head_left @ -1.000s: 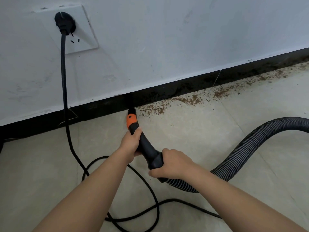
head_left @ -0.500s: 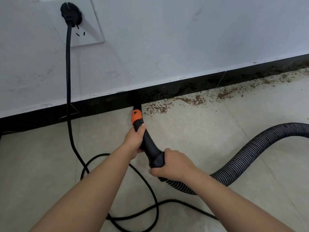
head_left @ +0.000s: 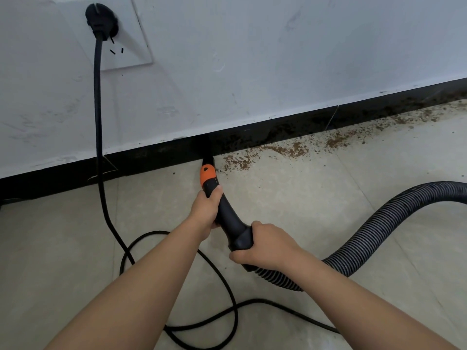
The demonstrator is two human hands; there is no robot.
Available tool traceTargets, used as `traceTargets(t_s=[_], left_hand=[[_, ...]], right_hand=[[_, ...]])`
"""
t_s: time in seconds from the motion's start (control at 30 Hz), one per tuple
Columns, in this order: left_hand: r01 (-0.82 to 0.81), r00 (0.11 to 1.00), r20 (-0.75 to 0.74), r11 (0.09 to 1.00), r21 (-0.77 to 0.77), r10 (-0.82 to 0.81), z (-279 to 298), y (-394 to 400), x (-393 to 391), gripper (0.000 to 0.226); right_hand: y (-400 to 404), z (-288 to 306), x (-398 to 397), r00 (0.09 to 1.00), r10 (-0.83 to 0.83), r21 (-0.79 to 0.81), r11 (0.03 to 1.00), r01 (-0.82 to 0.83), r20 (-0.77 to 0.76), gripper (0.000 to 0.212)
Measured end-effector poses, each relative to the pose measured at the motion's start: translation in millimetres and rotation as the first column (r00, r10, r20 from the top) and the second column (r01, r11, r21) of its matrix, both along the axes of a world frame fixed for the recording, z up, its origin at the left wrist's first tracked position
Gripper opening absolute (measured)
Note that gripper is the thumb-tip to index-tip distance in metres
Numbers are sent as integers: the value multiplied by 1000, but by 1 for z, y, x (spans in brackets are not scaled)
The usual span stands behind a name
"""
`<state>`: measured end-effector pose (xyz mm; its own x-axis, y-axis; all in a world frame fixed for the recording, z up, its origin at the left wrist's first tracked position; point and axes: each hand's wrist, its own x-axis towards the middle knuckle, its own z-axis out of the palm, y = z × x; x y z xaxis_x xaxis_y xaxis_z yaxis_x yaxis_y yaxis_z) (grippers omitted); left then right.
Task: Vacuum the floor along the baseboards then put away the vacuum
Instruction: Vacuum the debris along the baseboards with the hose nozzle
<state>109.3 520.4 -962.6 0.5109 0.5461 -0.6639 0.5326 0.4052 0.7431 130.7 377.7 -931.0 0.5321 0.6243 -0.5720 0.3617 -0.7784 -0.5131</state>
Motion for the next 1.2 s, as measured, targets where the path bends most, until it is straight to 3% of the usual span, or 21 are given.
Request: traceTargets(t_s=[0.23, 0.37, 0.57, 0.8, 0.9, 1.0, 1.2], left_hand=[[-168, 985, 59, 983, 79, 163, 9, 3, -36, 35], [-260, 966, 39, 958, 125, 257, 12, 16, -60, 41], [-215, 974, -54, 971, 104, 222, 8, 47, -70, 48], [-171, 985, -8, 985, -30, 171, 17, 35, -36, 46], [-230, 973, -13, 973, -18, 229, 17, 21, -29, 52], [-326, 944, -35, 944, 52, 328, 18, 7, -43, 54], [-451, 879, -88, 877, 165, 468, 18, 11, -89, 52]], right_hand=[[9, 10, -14, 991, 129, 39, 991, -130, 15, 42], [26, 12, -29, 981, 194, 65, 979, -193, -10, 42], [50, 12, -48, 984, 135, 144, 982, -118, -115, 38], [39, 10, -25, 999, 52, 89, 995, -51, -1, 40], [28, 10, -13, 998, 47, 110, 993, -42, -40, 36], [22, 15, -10, 985, 146, 107, 985, -136, -91, 28], [39, 11, -29, 934, 313, 98, 949, -300, -170, 35]])
